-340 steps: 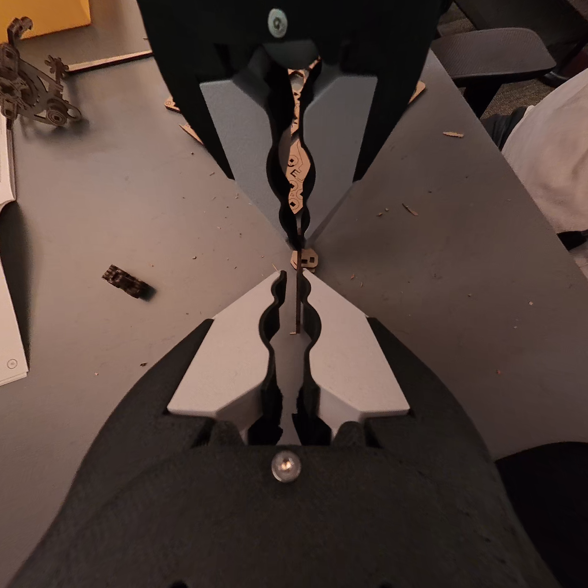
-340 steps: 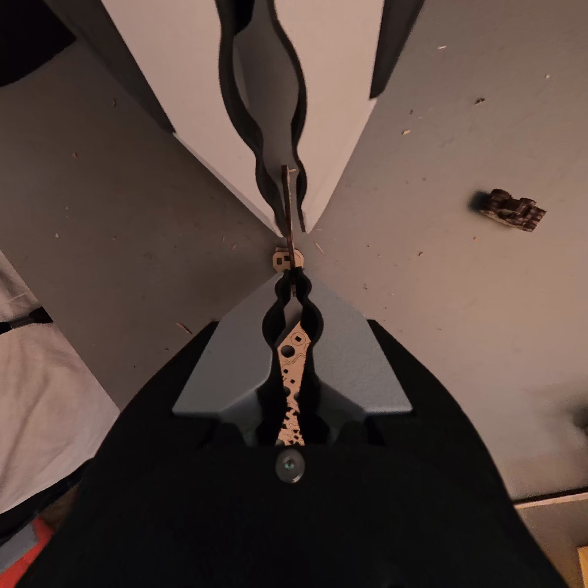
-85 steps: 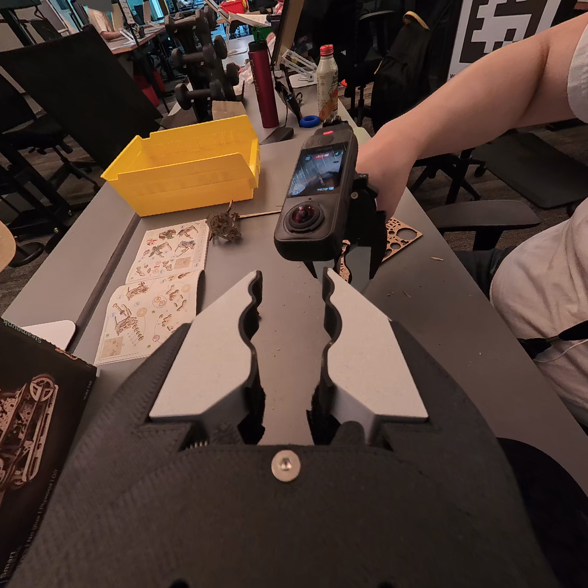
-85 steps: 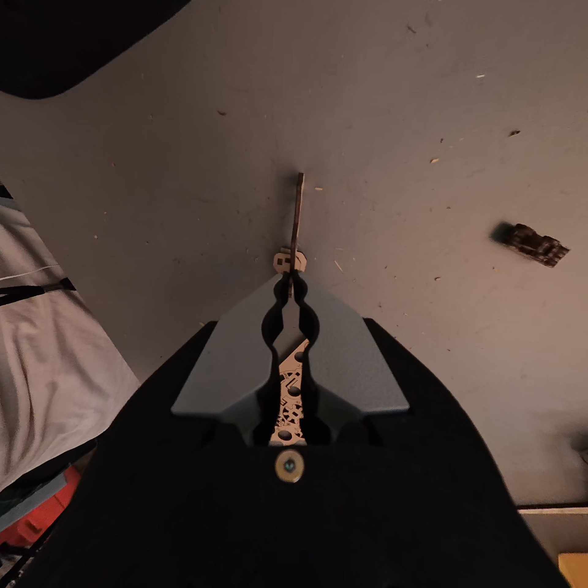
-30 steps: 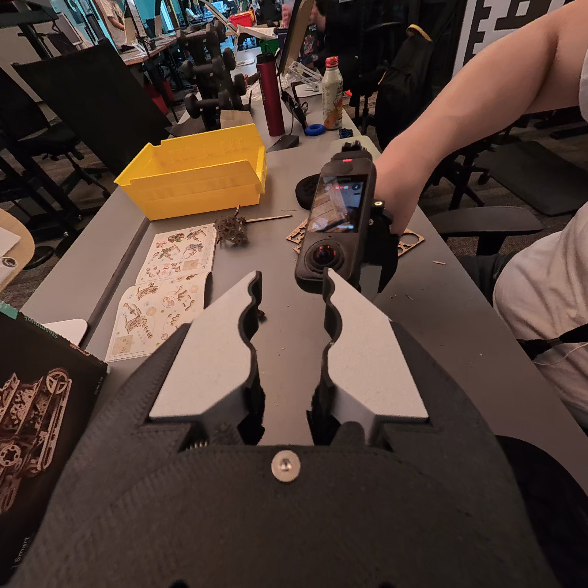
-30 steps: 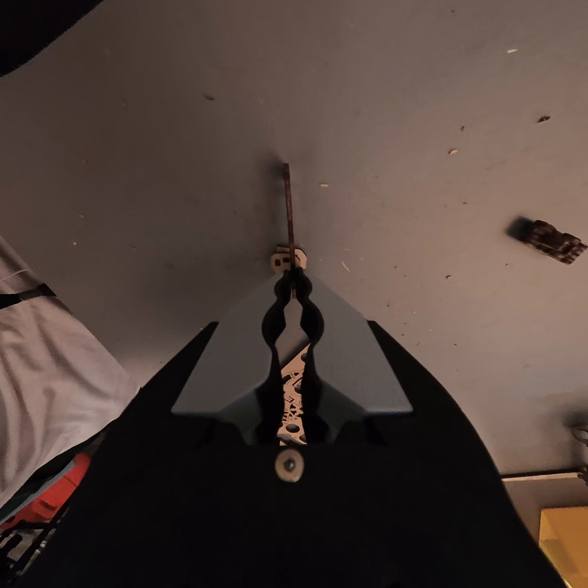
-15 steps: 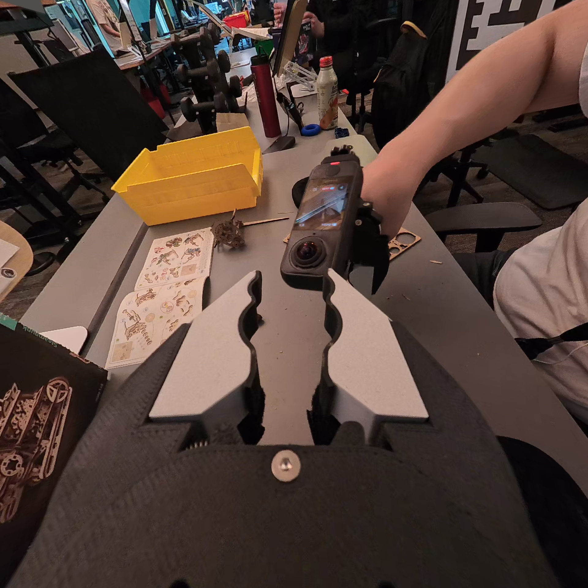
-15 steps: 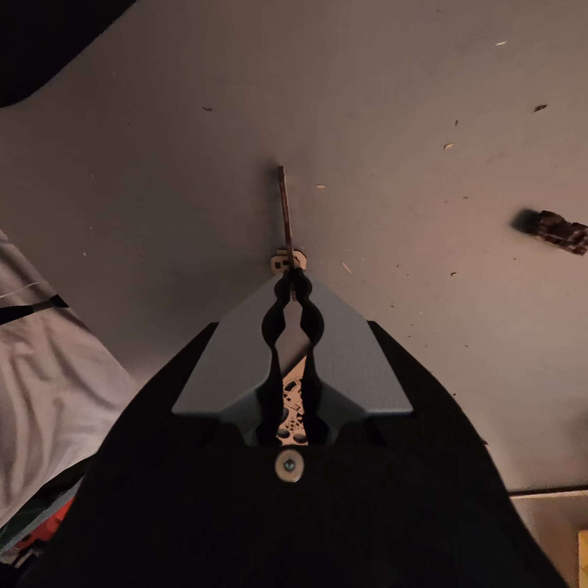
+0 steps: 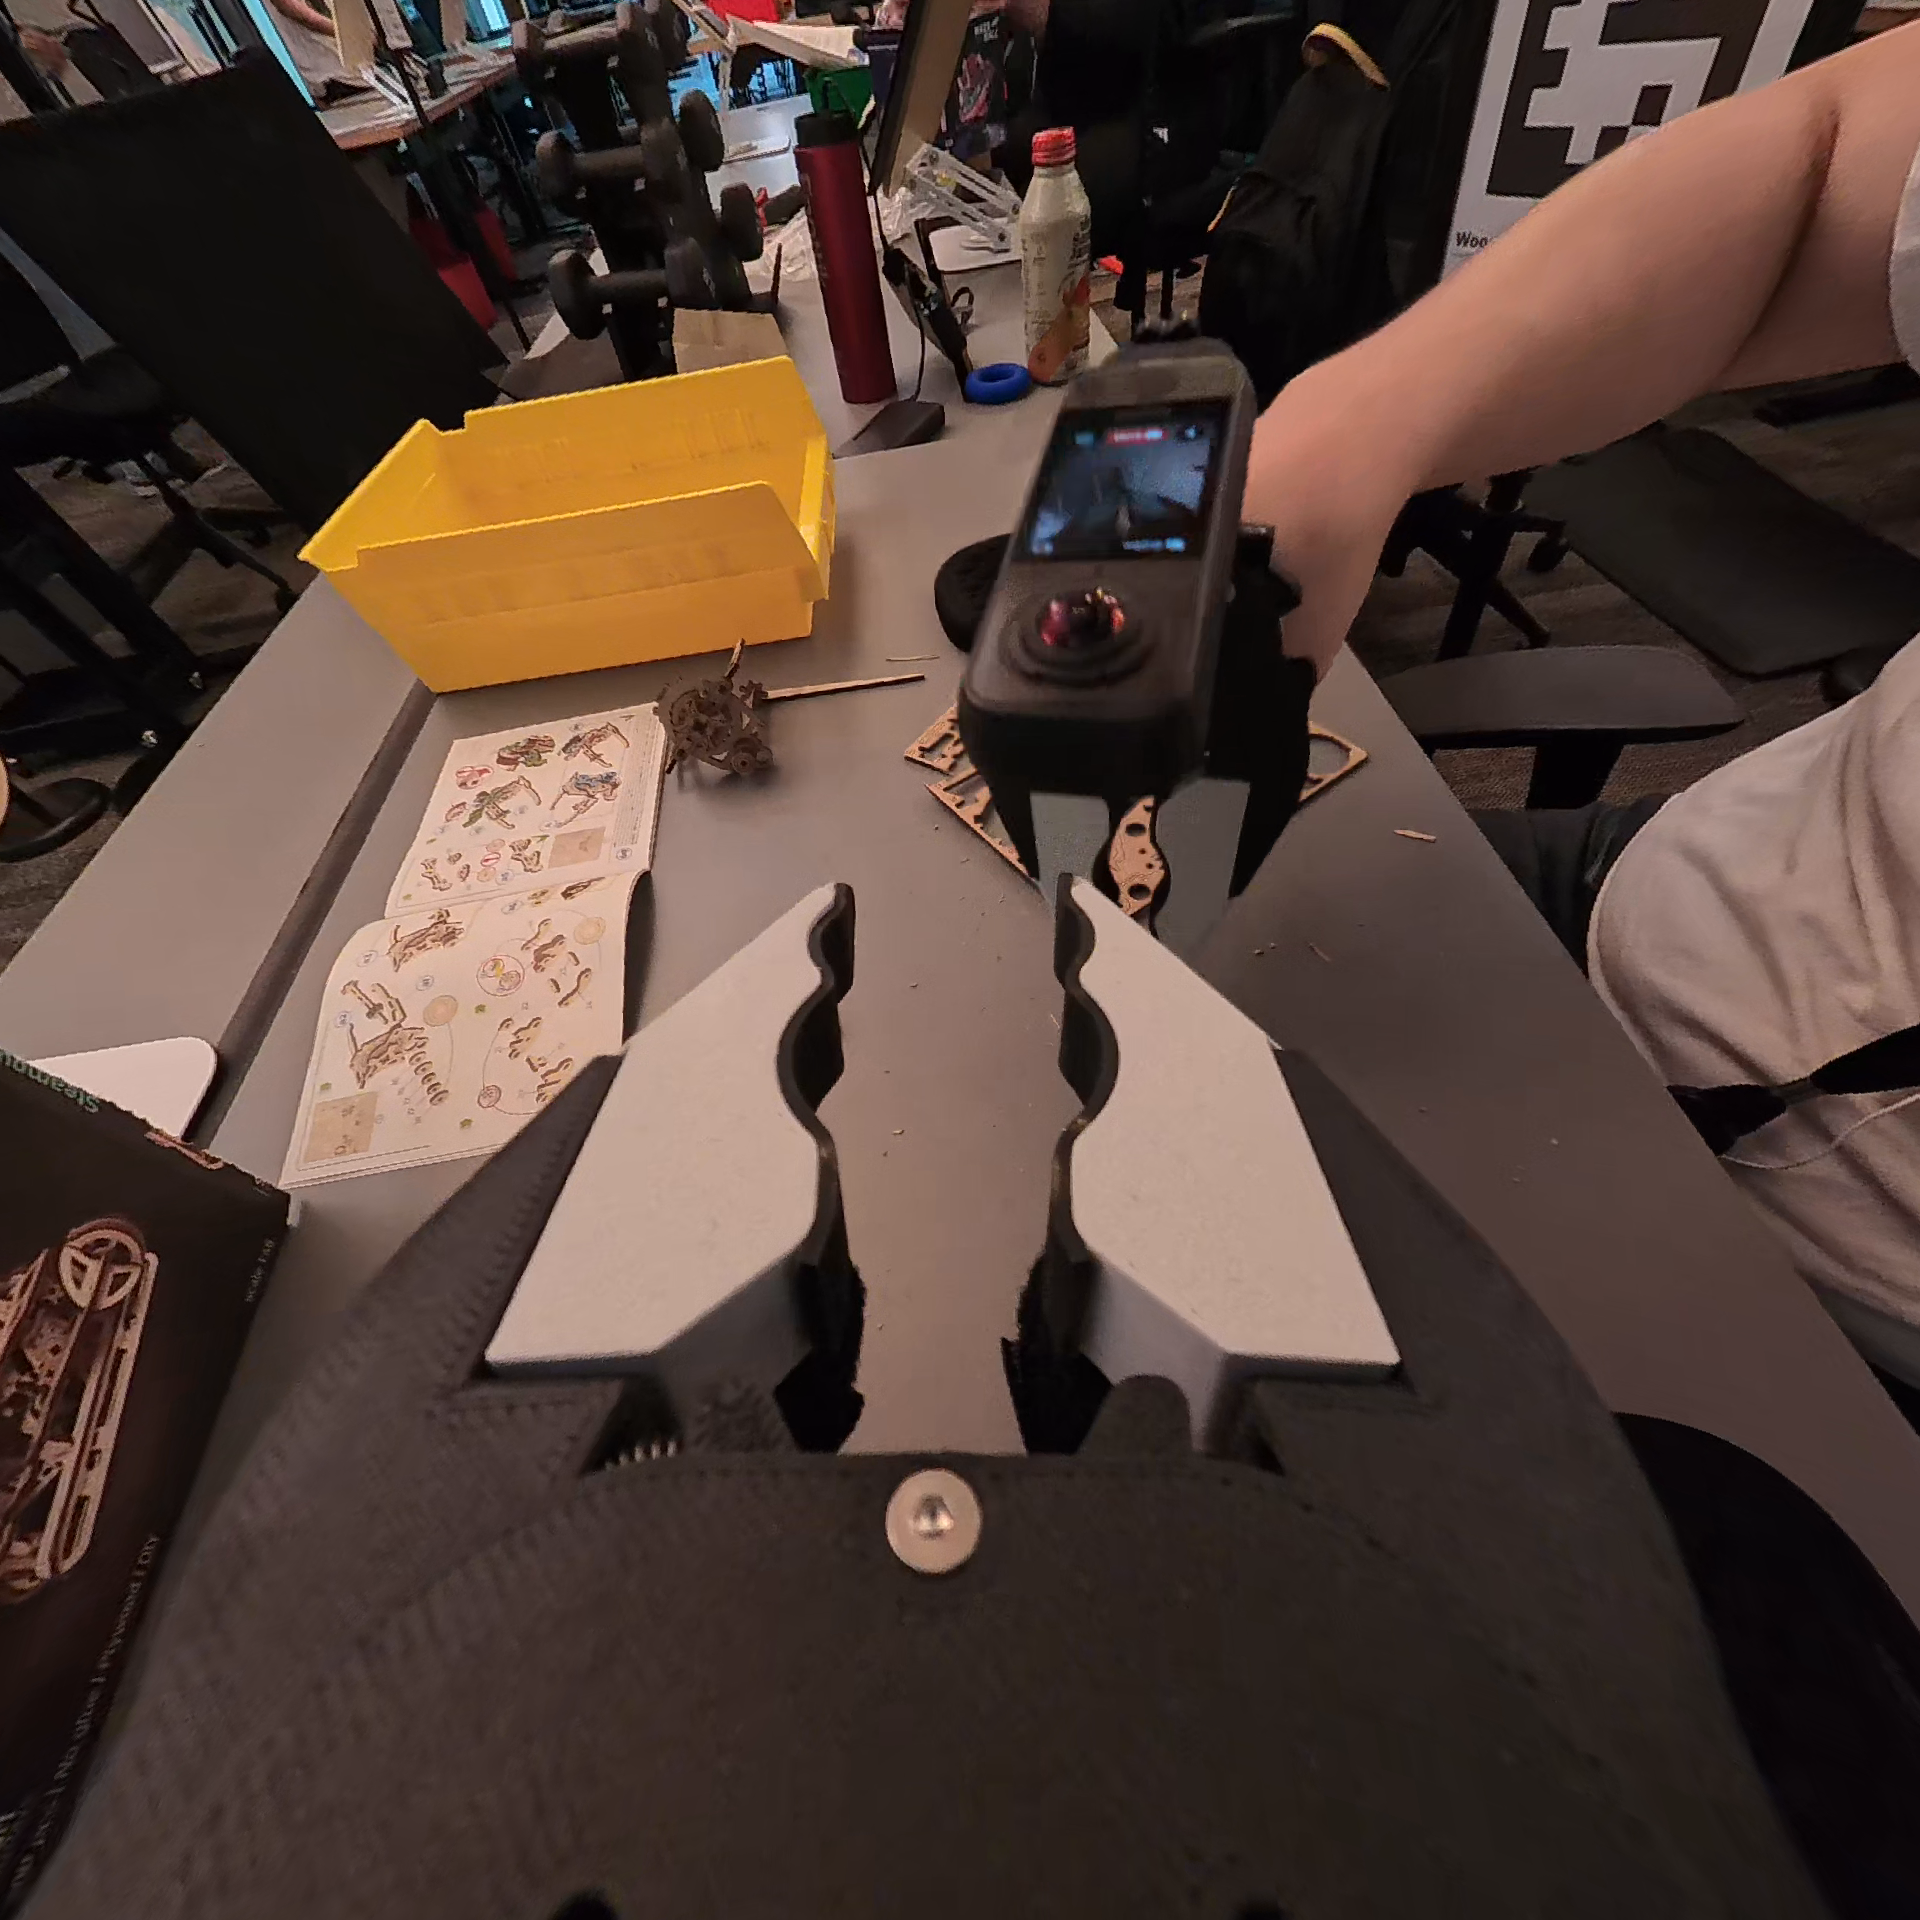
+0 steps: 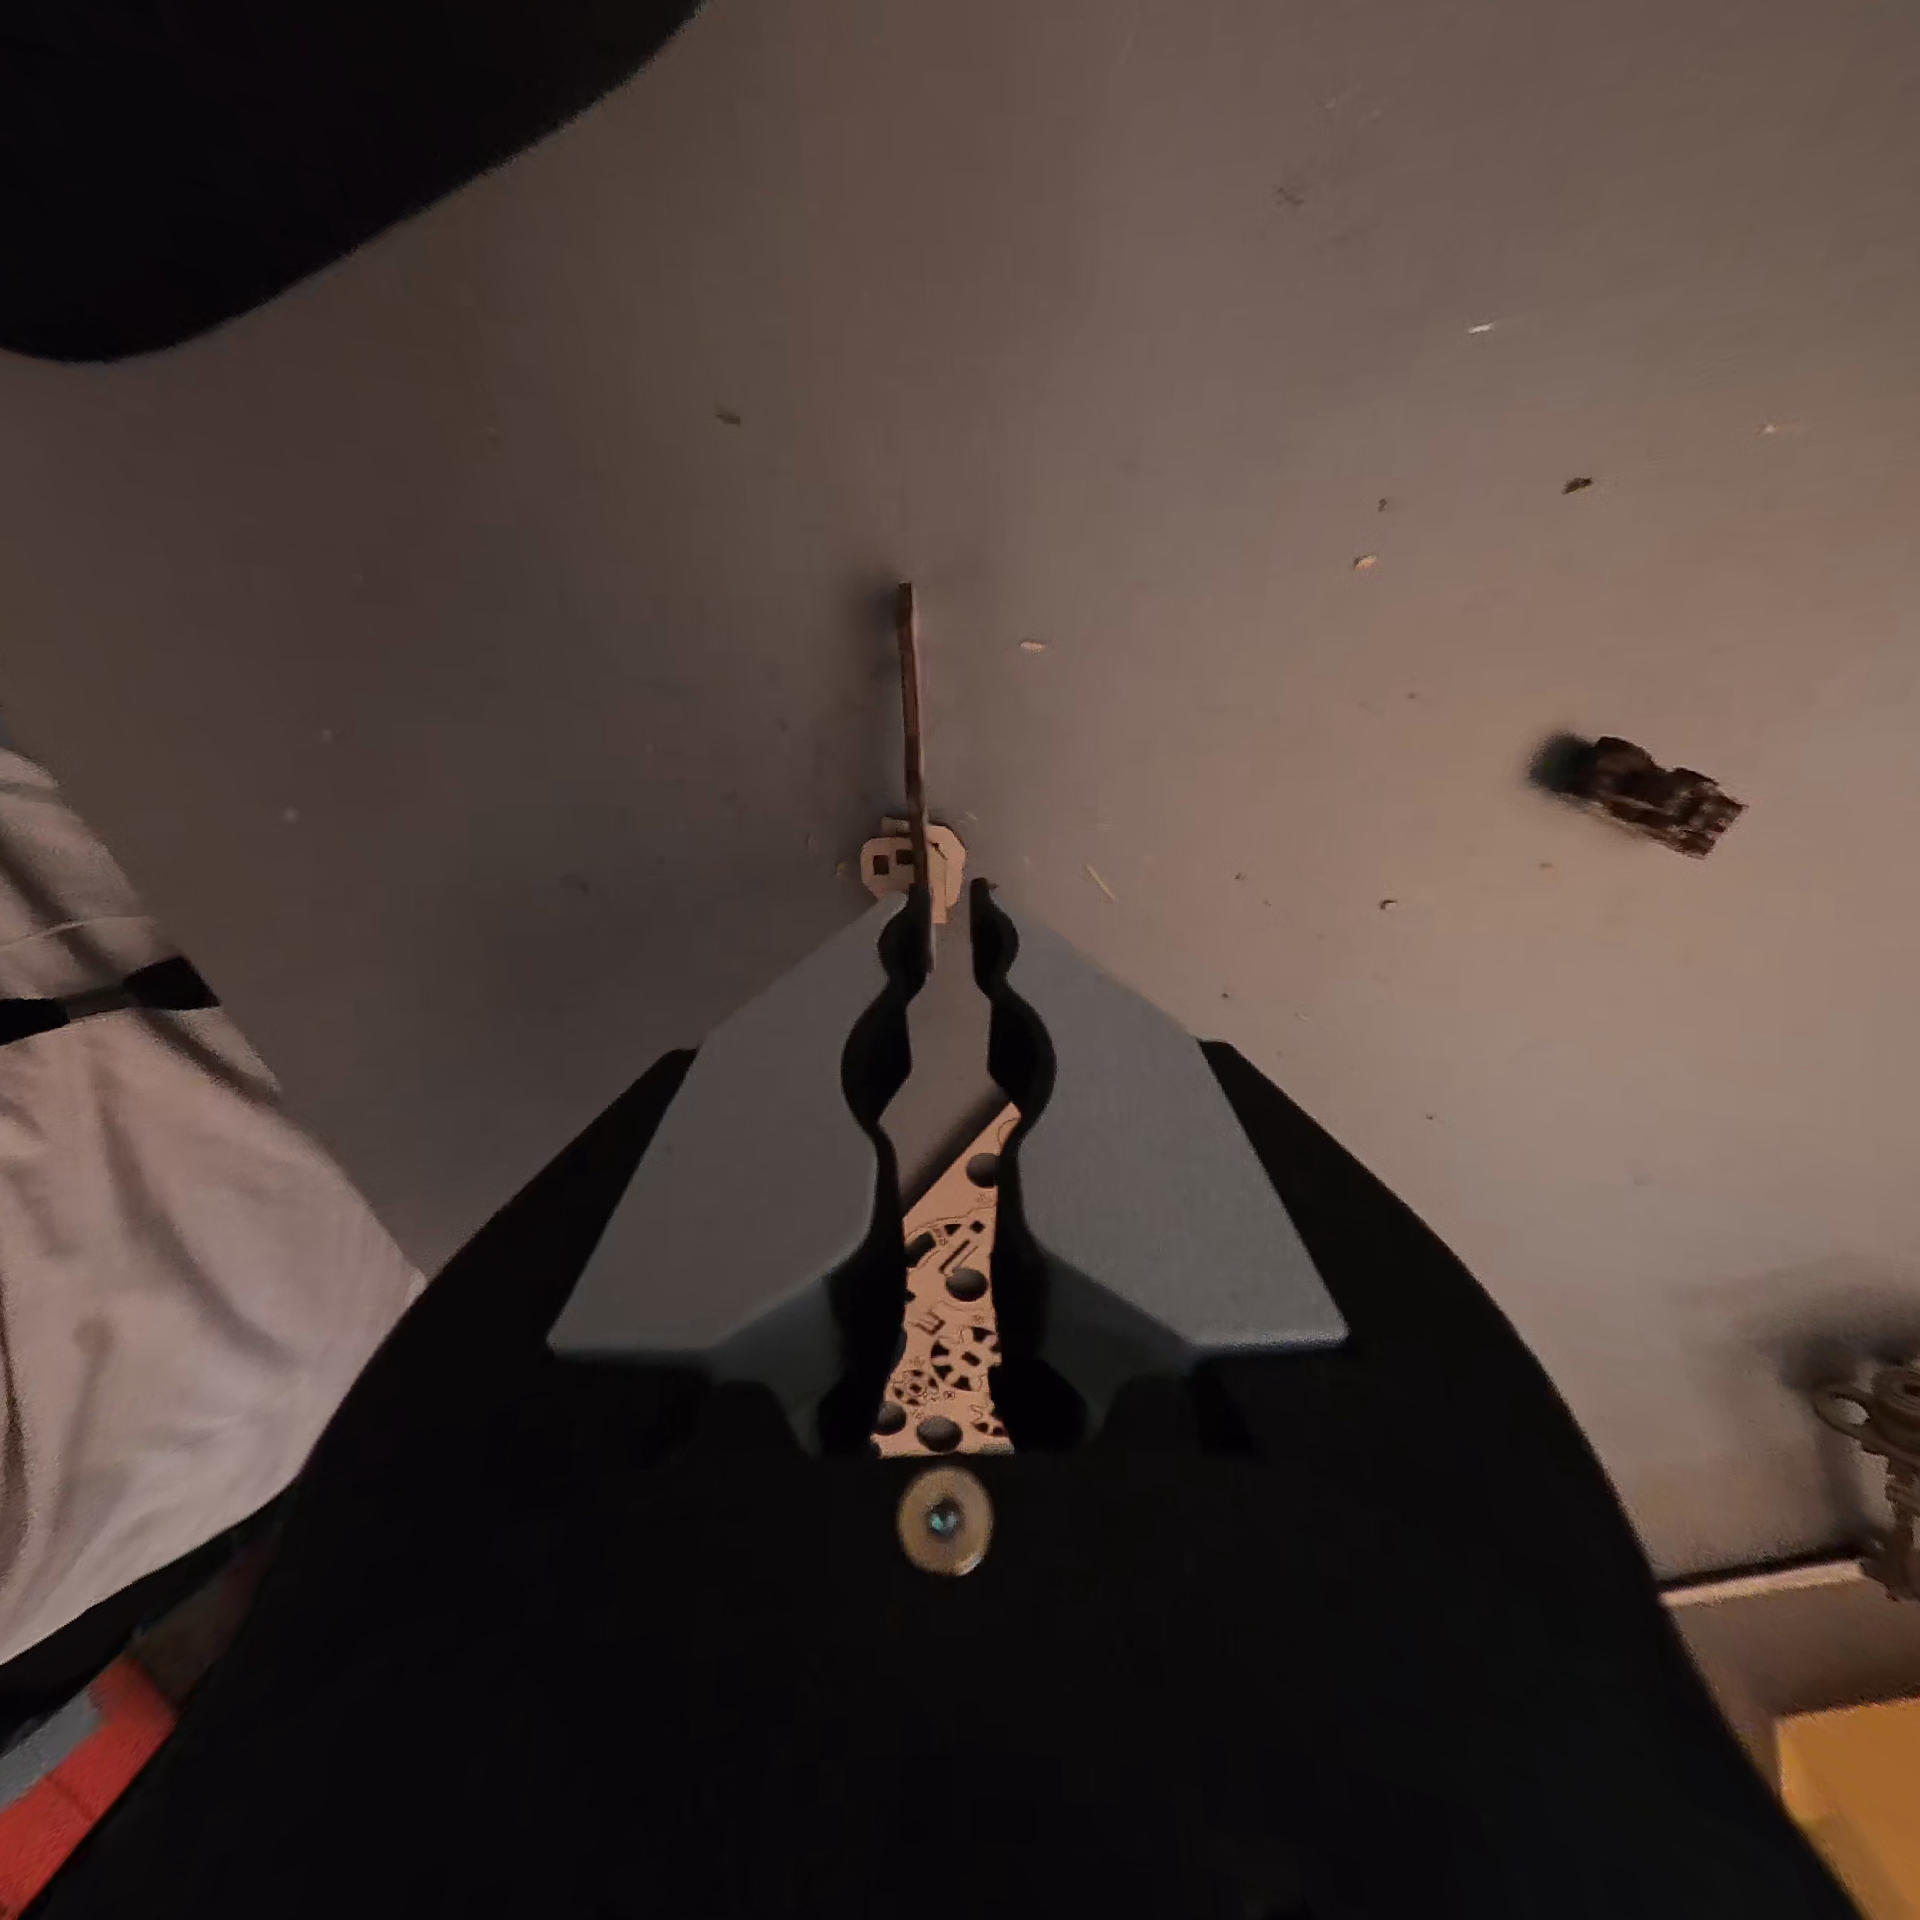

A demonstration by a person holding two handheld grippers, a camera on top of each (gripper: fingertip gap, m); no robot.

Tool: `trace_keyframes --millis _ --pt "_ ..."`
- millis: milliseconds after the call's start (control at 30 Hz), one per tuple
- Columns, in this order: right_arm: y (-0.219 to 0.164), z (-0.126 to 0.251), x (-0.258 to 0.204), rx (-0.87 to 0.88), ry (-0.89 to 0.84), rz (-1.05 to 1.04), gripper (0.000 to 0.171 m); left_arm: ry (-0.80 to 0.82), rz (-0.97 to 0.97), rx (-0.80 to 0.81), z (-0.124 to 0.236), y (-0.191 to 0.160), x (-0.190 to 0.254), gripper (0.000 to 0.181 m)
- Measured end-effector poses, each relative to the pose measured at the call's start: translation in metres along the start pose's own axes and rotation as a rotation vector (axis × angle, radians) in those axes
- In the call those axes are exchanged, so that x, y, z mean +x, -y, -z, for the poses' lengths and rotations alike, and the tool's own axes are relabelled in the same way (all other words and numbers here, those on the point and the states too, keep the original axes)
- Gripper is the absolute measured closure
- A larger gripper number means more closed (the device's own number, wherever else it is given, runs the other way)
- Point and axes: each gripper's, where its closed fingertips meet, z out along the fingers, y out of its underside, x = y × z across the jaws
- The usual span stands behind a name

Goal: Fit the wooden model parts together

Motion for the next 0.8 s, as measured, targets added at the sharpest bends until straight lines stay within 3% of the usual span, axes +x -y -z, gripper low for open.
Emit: trace_keyframes --millis 200,800 --pt "-0.006 -0.009 -0.006 -0.022 0.069 -0.026 0.165 0.004 0.003 -0.001 0.001 -0.001 -0.001 0.144" --pt "-0.007 -0.016 -0.007 -0.109 0.059 -0.032 0.170 0.014 0.002 -0.010 0.003 -0.003 -0.004 0.143"
